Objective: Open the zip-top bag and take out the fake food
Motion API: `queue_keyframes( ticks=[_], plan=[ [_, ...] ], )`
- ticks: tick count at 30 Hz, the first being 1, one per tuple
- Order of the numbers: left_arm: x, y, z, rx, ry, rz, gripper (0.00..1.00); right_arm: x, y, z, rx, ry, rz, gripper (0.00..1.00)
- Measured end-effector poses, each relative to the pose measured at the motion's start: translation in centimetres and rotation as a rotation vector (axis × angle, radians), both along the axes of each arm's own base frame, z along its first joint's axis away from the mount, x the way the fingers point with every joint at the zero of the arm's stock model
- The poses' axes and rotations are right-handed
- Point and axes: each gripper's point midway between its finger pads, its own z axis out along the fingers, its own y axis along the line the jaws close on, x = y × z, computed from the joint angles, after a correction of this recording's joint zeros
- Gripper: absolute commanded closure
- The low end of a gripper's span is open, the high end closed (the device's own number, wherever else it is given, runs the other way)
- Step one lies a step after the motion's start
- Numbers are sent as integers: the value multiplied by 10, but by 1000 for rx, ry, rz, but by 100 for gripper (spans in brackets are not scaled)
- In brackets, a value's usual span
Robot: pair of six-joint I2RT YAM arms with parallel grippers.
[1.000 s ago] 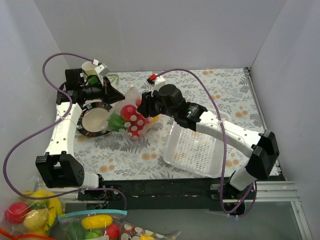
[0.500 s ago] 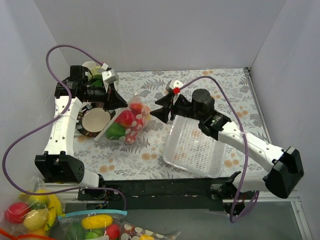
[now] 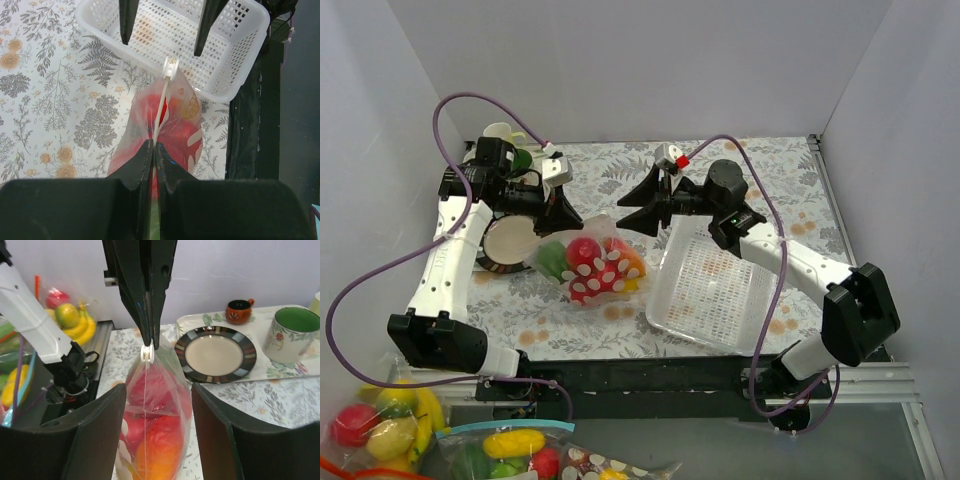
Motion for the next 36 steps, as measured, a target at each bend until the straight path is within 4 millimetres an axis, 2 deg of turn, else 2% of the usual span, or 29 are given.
queue_keyframes(
  ticks=[1,2,5,10,14,16,20,22,23,25,27,29,30,31,33,34,36],
  plan=[
    [0,0,0,2,0,-1,99,1,0,1,16,12,21,37],
    [0,-1,-1,5,0,-3,99,1,1,1,28,26,42,31],
    [0,-4,-2,10,11,-11,99,-2,6,-4,48,80,115,29],
    [1,-8,-5,13,34,-20,99,-8,11,-21,42,169,201,30],
    [-1,-11,-6,16,54,-19,99,-14,10,-19,47,179,231,35],
    [-1,-12,-6,15,65,-15,99,-15,9,-18,50,179,235,39],
    [-1,-14,-4,9,85,-3,99,-15,11,-20,44,189,230,58],
    [0,-16,-3,6,91,2,99,-14,11,-21,39,199,225,64],
    [0,-16,-3,5,93,4,99,-14,12,-22,37,205,223,72],
    [1,-16,-3,5,94,10,99,-14,12,-23,33,211,219,81],
    [2,-15,-3,9,95,17,99,-11,14,-24,25,224,211,95],
    [2,-15,-3,12,94,22,88,-8,16,-24,23,223,203,99],
    [2,-15,-3,14,95,24,77,-7,17,-24,23,226,198,99],
    [2,-15,-2,12,97,26,58,-4,18,-24,18,233,190,99],
    [3,-15,1,6,80,28,38,0,20,-23,11,238,172,99],
    [4,-16,3,0,74,33,24,1,22,-23,6,240,166,99],
    [7,-17,12,-21,41,47,19,1,26,-21,-4,238,161,99]
  ],
)
